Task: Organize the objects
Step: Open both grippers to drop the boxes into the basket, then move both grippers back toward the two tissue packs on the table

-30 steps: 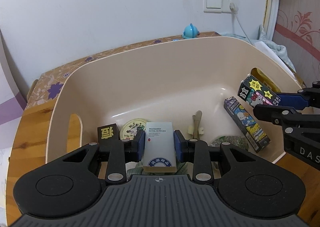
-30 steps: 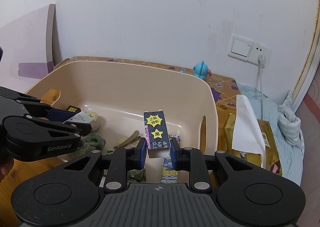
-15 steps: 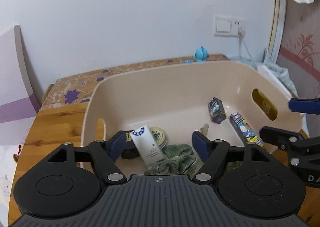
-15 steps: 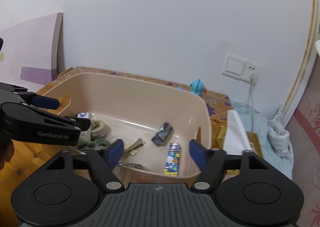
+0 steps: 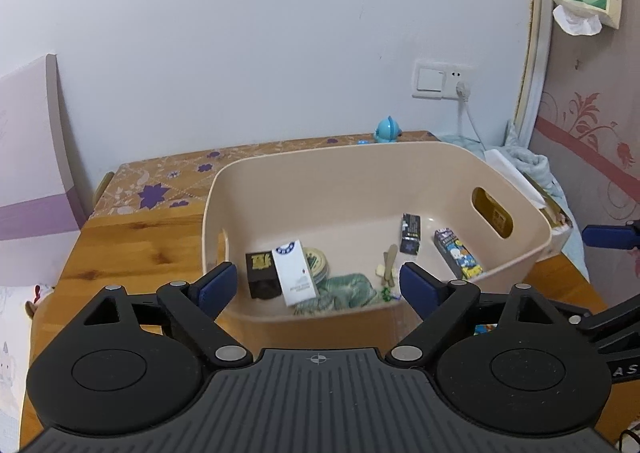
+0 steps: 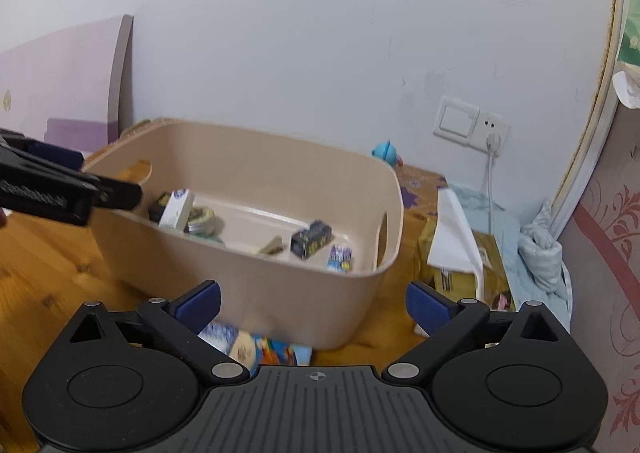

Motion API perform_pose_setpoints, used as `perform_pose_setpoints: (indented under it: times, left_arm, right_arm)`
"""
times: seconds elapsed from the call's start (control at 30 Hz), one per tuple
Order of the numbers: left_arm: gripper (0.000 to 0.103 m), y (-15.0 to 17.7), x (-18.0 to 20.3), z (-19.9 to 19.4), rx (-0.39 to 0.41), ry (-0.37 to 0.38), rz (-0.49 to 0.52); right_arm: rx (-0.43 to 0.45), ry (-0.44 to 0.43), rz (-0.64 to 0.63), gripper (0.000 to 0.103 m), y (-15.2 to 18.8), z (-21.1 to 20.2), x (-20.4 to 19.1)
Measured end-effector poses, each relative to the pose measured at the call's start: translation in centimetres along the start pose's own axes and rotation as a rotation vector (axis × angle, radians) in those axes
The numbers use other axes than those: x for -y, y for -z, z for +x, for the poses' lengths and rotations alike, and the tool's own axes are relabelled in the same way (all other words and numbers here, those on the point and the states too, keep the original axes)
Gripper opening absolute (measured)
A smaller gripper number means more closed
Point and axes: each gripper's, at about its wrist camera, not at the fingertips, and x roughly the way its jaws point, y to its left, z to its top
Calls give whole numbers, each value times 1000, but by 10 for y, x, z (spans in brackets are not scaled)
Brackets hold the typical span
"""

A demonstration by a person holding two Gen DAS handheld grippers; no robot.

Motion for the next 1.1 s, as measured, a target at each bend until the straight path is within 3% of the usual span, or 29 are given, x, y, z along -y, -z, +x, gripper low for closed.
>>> perform_pose_setpoints:
  times: [0.4,0.67,1.1]
  left_arm:
    - [90,37,9,0,-49,3,40]
    - [90,59,27,13,-120,48,52]
    - [90,79,48,40,-203,76,-3]
  right_arm:
    - [-95,14,14,103,33,9,8]
    - [-169,9,18,103,56,23,14]
    - [-223,21,17,103,85,44,23]
